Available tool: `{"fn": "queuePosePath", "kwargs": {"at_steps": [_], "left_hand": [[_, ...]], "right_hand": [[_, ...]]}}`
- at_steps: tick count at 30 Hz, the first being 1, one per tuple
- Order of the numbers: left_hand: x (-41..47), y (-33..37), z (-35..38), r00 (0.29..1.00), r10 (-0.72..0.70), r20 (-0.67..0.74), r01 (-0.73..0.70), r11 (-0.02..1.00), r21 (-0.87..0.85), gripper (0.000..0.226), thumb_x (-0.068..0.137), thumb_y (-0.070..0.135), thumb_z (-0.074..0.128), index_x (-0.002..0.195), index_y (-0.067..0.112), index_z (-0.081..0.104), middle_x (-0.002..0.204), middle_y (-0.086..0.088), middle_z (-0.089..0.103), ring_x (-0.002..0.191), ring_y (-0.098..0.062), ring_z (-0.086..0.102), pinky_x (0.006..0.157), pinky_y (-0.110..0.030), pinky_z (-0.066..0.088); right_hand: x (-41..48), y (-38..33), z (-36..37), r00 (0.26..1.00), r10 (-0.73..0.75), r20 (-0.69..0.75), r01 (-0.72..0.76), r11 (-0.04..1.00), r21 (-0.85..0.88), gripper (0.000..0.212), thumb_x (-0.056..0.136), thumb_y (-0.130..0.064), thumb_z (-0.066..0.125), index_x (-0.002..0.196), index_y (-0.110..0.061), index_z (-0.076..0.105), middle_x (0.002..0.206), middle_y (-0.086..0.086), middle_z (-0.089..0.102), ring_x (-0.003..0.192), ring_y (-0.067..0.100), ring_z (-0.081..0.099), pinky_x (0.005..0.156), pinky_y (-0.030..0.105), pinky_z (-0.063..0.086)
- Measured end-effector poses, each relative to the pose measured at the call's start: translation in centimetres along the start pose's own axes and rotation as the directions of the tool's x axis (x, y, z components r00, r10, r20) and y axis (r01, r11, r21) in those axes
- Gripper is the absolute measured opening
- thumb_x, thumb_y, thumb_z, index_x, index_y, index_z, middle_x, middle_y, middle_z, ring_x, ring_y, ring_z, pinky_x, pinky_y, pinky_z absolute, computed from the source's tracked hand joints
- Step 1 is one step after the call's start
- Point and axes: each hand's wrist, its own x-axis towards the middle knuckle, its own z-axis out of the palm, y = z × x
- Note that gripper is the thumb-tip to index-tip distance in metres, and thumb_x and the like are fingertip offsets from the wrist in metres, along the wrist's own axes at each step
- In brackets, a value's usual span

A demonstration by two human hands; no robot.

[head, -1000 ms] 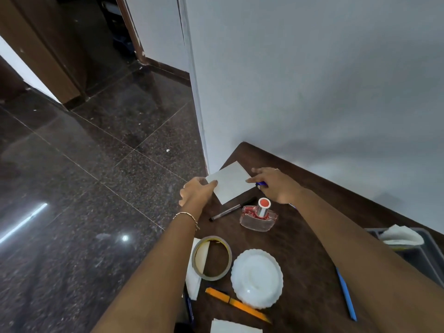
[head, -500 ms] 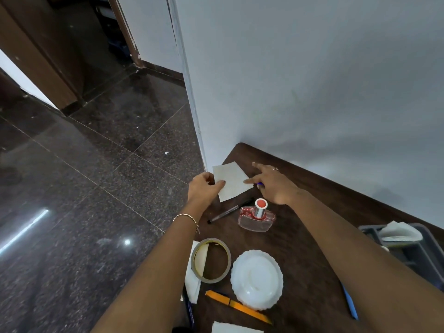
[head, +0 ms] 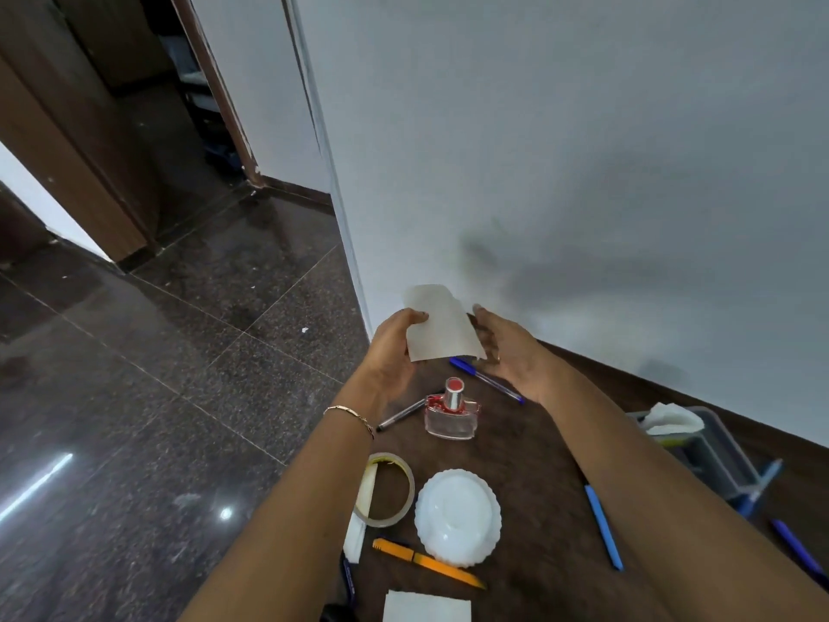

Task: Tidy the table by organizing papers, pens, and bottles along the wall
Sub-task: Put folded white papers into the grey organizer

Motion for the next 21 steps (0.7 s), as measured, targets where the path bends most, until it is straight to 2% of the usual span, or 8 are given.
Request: {"fn": "queuePosePath", "kwargs": {"at_steps": [3,5,7,10,13,15,18,21], "left_hand": [[-3.0,-0.4,2.3,0.991,-0.010,0.135,0.014,0.999,-0.033,0.024,0.092,0.018,0.051,0.115,0.013,0.055,0.110,-0.013,0.061,0.102,-0.029,0.059,0.077,-0.037,0.053],[-4.9,-1.0,3.9,0.985,-0.005,0.171,0.008,1.000,-0.017,0.027,0.092,0.018,0.054,0.118,0.011,0.053,0.111,-0.014,0.062,0.099,-0.030,0.061,0.069,-0.033,0.055],[-7.0,-1.9,5.6,0.988,-0.012,0.154,0.012,1.000,0.000,0.018,0.093,0.015,0.054,0.110,0.009,0.053,0.106,-0.014,0.062,0.090,-0.027,0.062,0.054,-0.028,0.055],[-9.6,-4.2,7.8,0.990,-0.011,0.141,0.007,1.000,0.029,0.012,0.093,0.012,0.056,0.105,0.012,0.053,0.110,-0.013,0.063,0.096,-0.027,0.063,0.057,-0.031,0.059],[-12.0,-6.7,10.2,0.984,-0.019,0.179,0.001,0.995,0.105,0.023,0.093,0.011,0.058,0.115,0.013,0.053,0.120,-0.013,0.061,0.106,-0.027,0.061,0.073,-0.036,0.060],[-13.9,-8.0,11.7,0.980,-0.038,0.197,0.014,0.993,0.120,0.015,0.093,0.009,0.056,0.107,0.015,0.055,0.112,-0.011,0.062,0.102,-0.024,0.061,0.077,-0.037,0.059],[-16.5,-10.1,13.6,0.973,-0.069,0.220,0.044,0.992,0.119,0.010,0.095,0.009,0.053,0.103,0.013,0.058,0.112,-0.014,0.064,0.100,-0.026,0.063,0.083,-0.040,0.056],[-19.0,-12.3,15.0,0.960,-0.099,0.263,0.080,0.994,0.079,0.022,0.097,0.010,0.048,0.117,0.004,0.059,0.115,-0.017,0.066,0.101,-0.027,0.064,0.083,-0.039,0.056]], "right_hand": [[-3.8,0.1,-1.4,1.000,0.001,0.018,-0.007,0.951,0.309,0.048,0.090,-0.053,0.054,0.120,-0.014,0.057,0.112,0.013,0.065,0.106,0.028,0.064,0.087,0.041,0.057],[-6.4,0.4,-2.4,0.994,-0.053,-0.091,0.085,0.914,0.397,0.034,0.092,-0.043,0.057,0.112,-0.015,0.061,0.098,0.009,0.069,0.091,0.023,0.067,0.066,0.031,0.057],[-9.0,1.1,-3.7,0.965,-0.088,-0.248,0.187,0.891,0.413,0.024,0.090,-0.028,0.064,0.107,-0.012,0.065,0.098,0.009,0.070,0.088,0.022,0.066,0.064,0.029,0.054],[-12.5,2.5,-5.9,0.895,-0.134,-0.426,0.297,0.891,0.344,0.028,0.083,-0.011,0.072,0.109,-0.006,0.065,0.107,0.015,0.069,0.094,0.026,0.067,0.072,0.034,0.056],[-16.5,4.1,-7.8,0.821,-0.187,-0.540,0.369,0.895,0.250,0.018,0.082,-0.008,0.073,0.099,-0.007,0.066,0.105,0.016,0.070,0.090,0.026,0.067,0.081,0.038,0.056],[-18.6,5.1,-8.8,0.760,-0.240,-0.603,0.396,0.908,0.136,0.019,0.081,-0.009,0.074,0.099,-0.008,0.066,0.103,0.013,0.070,0.086,0.021,0.066,0.079,0.035,0.055],[-21.3,6.9,-10.1,0.682,-0.335,-0.651,0.417,0.908,-0.031,0.021,0.081,-0.012,0.075,0.099,-0.011,0.067,0.101,0.007,0.071,0.091,0.019,0.067,0.077,0.032,0.056],[-23.7,8.7,-10.5,0.636,-0.464,-0.616,0.426,0.877,-0.221,0.016,0.080,-0.013,0.075,0.095,-0.016,0.069,0.093,-0.002,0.070,0.090,0.016,0.066,0.083,0.040,0.057]]}}
